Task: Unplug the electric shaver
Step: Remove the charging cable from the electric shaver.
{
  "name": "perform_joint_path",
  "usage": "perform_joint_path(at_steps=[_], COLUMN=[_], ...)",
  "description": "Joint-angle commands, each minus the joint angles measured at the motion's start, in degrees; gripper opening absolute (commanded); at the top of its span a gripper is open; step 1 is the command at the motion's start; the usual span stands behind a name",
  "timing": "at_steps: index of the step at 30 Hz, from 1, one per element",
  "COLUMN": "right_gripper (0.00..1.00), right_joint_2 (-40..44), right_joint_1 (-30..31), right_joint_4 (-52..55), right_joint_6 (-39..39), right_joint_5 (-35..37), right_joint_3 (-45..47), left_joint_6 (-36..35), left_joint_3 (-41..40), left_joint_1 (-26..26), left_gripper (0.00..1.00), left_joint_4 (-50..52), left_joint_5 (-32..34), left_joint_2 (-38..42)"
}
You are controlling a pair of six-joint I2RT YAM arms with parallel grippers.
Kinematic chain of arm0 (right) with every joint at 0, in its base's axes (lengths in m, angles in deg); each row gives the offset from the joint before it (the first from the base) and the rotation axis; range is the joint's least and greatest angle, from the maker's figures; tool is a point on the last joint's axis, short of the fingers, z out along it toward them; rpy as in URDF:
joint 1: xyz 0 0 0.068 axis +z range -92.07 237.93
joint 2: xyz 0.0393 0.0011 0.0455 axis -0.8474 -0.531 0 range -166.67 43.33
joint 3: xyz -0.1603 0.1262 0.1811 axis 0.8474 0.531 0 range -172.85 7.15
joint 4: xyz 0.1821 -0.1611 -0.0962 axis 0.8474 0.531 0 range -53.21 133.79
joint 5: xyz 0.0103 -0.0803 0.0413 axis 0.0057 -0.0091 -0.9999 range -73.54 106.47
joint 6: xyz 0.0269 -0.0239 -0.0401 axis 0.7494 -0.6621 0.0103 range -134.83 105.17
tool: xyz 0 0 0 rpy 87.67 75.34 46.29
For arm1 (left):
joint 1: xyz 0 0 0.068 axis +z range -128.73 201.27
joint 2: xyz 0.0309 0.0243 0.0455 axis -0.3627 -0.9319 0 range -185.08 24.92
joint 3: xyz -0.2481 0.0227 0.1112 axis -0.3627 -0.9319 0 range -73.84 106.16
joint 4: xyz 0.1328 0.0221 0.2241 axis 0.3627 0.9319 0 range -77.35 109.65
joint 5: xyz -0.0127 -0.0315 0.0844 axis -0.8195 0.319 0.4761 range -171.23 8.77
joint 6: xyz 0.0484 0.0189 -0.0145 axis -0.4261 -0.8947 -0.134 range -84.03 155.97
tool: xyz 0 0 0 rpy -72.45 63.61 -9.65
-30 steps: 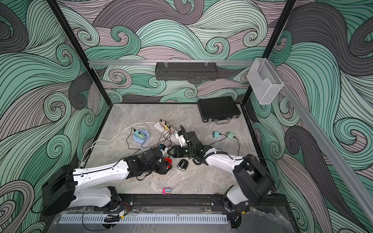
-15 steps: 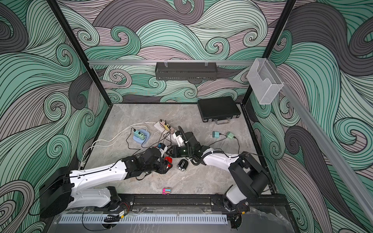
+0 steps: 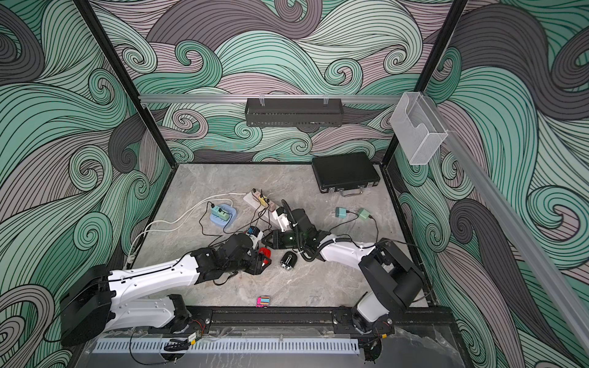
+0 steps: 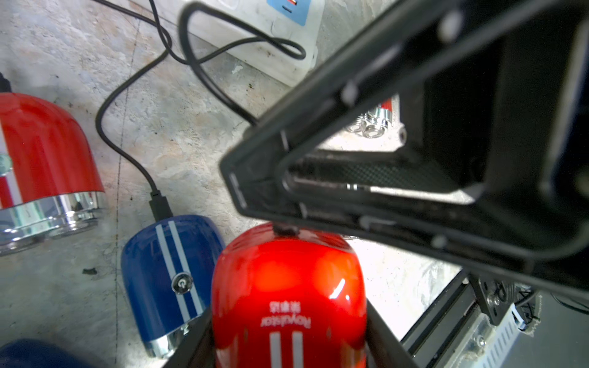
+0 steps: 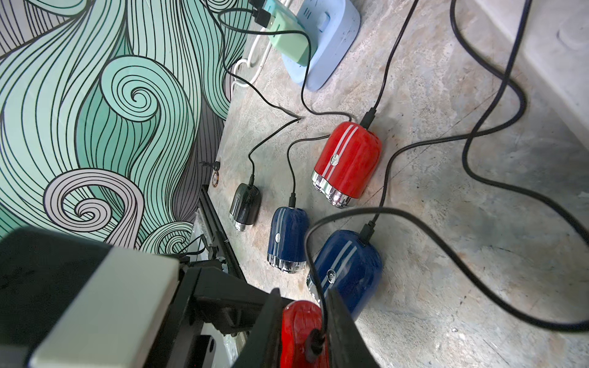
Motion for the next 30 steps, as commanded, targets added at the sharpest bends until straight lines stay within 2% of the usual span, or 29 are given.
perform_joint_path(at_steps=[1, 17, 30], right_gripper=[0.24, 0.16, 0.06], right_joint_2=[0.0, -0.5, -0.2], right_joint_1=[0.3, 0.3, -0.7], right_joint_4=[-0.9, -2.5, -2.2], right_joint_6=[1.0, 1.7, 1.4], right_joint_5=[-0.6, -0.6, 0.4], right_joint_3=[0.8, 1.6, 1.0], left_joint_6=[0.0, 0.0, -0.6], left_joint_3=[0.2, -0.4, -0.3], left_joint_1=[0.4, 0.5, 0.5], left_gripper=[0.47, 0.47, 0.47], left_joint_4=[-1.5, -1.8, -0.2], left_joint_5=[-0.3, -0.6, -1.2], left_joint_2=[1.0, 1.3, 1.8])
